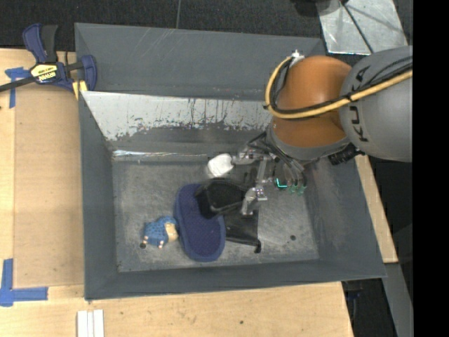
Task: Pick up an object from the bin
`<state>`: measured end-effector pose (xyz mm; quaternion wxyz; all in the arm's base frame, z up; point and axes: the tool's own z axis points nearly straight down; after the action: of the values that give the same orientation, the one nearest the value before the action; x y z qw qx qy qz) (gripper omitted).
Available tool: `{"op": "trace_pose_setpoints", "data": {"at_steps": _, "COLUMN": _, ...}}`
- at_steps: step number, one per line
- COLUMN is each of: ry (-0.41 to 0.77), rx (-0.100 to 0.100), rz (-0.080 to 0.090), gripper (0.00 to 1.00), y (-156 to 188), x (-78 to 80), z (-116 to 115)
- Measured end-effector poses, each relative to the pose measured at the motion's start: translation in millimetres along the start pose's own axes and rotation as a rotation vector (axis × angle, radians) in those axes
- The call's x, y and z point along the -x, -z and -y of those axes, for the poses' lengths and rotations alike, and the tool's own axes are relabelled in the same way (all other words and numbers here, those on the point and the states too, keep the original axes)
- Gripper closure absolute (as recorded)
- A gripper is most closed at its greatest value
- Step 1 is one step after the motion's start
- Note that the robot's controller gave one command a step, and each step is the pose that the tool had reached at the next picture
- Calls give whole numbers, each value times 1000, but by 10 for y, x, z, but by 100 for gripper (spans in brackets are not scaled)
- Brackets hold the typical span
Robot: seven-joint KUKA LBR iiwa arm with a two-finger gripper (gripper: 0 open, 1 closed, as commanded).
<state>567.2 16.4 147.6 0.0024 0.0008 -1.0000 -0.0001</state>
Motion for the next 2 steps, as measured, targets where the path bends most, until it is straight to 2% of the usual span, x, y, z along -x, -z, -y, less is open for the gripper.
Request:
{"op": "trace_pose_setpoints", "data": {"at_steps": 1, "ry": -165, "rx": 0, "rz": 8, "gripper": 0, "y": -620, "x": 15, "z": 48}}
{"op": "trace_pose_setpoints", "data": {"at_steps": 2, "ry": -370, "rx": -8, "rz": 20, "gripper": 0, "y": -691, "x": -115, "z": -44}}
